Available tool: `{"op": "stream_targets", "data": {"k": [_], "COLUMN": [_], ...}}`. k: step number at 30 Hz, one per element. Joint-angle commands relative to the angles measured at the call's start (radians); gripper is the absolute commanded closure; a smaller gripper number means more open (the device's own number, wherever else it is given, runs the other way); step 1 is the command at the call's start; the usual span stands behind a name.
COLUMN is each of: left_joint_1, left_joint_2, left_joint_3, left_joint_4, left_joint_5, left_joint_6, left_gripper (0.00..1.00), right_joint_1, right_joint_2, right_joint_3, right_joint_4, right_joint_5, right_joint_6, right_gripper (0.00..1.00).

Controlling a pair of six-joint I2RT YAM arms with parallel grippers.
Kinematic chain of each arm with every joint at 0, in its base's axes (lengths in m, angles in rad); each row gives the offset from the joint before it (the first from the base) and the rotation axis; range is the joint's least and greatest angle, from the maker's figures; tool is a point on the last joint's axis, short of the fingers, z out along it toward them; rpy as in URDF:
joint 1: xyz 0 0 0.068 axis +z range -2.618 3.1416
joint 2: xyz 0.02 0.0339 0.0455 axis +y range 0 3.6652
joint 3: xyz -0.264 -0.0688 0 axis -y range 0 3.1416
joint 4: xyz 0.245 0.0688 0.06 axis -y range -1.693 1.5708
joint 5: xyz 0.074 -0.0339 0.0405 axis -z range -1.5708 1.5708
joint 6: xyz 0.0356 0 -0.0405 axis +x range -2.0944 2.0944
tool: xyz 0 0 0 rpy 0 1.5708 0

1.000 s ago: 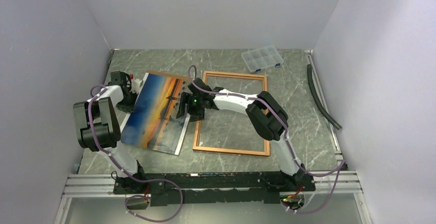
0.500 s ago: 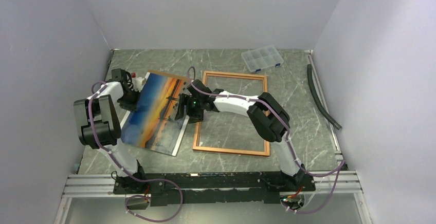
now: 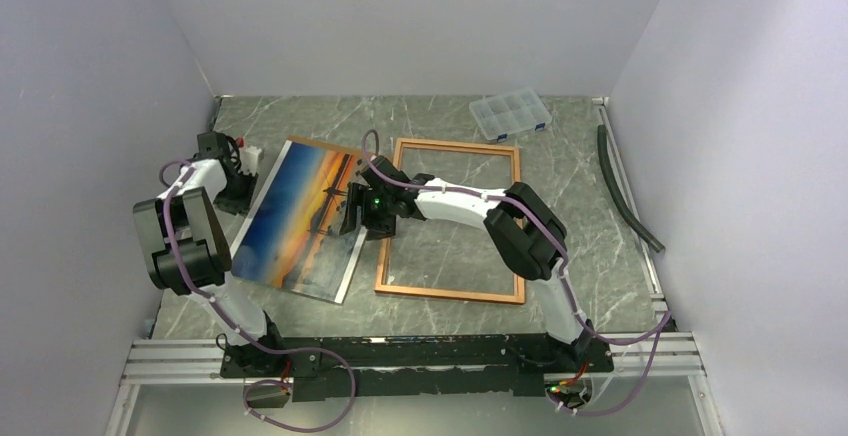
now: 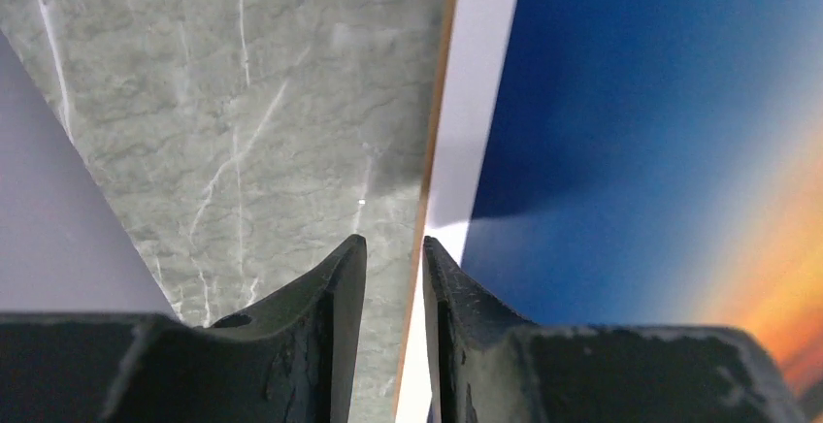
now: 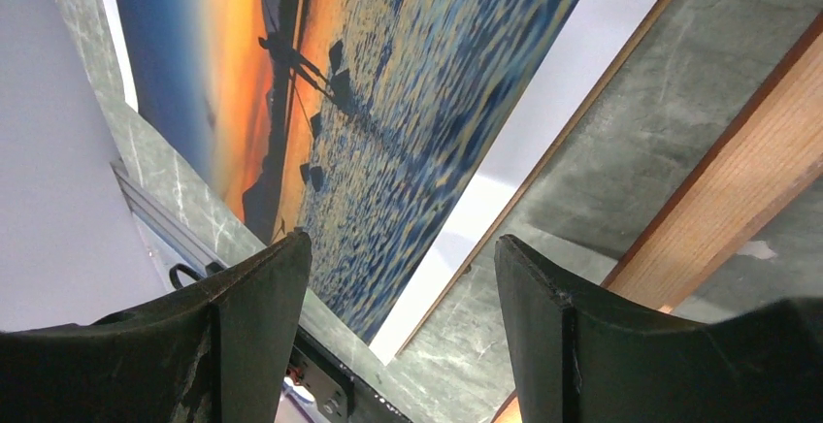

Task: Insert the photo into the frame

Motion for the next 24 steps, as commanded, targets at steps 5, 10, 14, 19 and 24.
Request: {"op": "stream_targets", "data": {"k": [5, 10, 14, 19, 24], "left_joint_1": [0.002, 0.001, 0.002, -0.001, -0.009], "left_joint_2": [0.005, -0.014, -0.046, -0.103, -0.132], "left_joint_3": [-0.124, -0.182, -0.218, -0.246, -0.249], "left_joint_4": [0.144, 0.136, 0.128, 0.106, 0.075], "left_joint_5": [-0.15, -0.124, -0.107, -0.089, -0.084], "left_joint_6": [0.086, 0.091, 0.103, 0.107, 0.098], "left_gripper": [0.71, 0.73, 0.74, 0.76, 0.78], "right_joint_1": [0.023, 0.032, 0.047, 0.09, 0.119], "right_joint_2": [-0.021, -0.018, -0.005, -0.064, -0.064], "right_joint_3": [-0.012, 0.002, 0.041, -0.042, -0.086], "right_joint_4": [-0.009, -0.052, -0.141, -0.116, -0.072], "right_joint_5": [0.008, -0.033, -0.08, -0.099, -0.132], "right_joint_6": [0.013, 0.01, -0.025, -0.005, 0.028], "right_gripper": [0.27, 0.27, 0.27, 0.27, 0.27]}}
